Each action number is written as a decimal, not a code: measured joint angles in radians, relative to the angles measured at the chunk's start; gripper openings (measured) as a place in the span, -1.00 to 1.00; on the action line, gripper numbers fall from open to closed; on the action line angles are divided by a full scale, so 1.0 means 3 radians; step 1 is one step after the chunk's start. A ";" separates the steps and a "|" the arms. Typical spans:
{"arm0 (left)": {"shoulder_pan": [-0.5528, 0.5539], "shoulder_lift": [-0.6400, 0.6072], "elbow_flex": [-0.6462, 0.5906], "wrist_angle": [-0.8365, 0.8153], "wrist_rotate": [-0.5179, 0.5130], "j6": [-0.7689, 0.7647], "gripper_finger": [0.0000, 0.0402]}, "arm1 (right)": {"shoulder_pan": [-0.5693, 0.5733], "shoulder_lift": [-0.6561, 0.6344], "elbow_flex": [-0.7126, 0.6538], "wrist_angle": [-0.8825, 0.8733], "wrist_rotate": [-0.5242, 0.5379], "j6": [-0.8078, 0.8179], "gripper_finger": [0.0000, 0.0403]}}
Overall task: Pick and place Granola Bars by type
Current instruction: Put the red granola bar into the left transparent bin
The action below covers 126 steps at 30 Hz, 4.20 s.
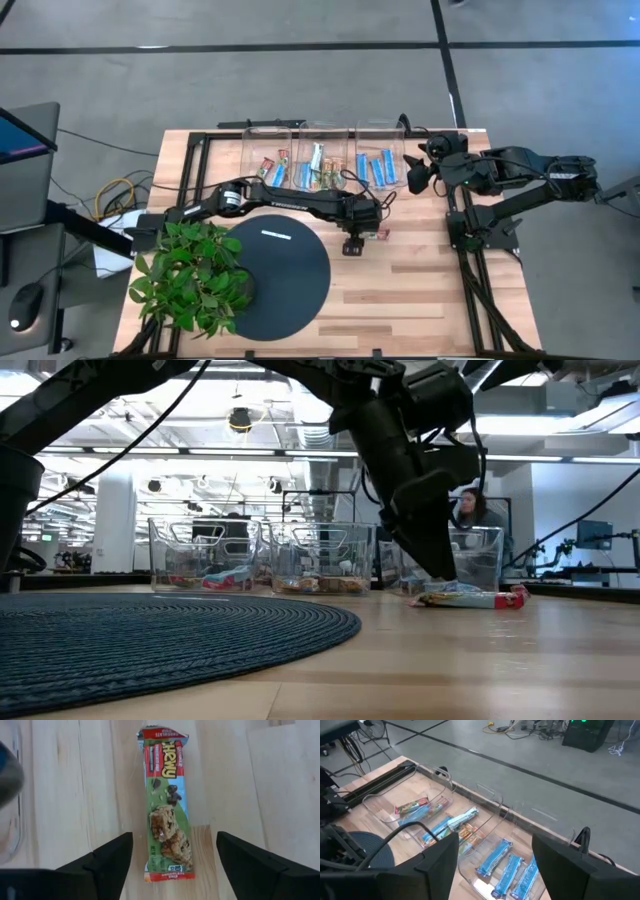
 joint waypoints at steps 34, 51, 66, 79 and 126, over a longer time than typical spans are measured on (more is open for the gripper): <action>0.0024 0.0216 0.0045 -0.0226 0.0055 -0.0003 0.41 | 0.0000 -0.0001 -0.0001 0.0083 -0.0011 -0.0079 0.21; 0.0023 0.0225 0.0041 -0.0242 0.0041 0.0004 -0.29 | 0.0000 -0.0001 -0.0001 0.0078 -0.0008 -0.0086 0.21; 0.0033 0.0266 0.0382 -0.0348 -0.0122 0.0159 -0.35 | 0.0000 -0.0001 -0.0001 0.0075 -0.0008 -0.0086 0.21; 0.0028 0.0255 0.0702 -0.0725 -0.0125 0.0183 -0.35 | 0.0000 0.0000 -0.0001 0.0070 -0.0006 -0.0133 0.21; 0.0835 -0.0470 0.0903 -0.2648 -0.1950 -0.0904 -0.35 | 0.0000 0.0000 -0.0003 0.0085 -0.0001 -0.0164 0.21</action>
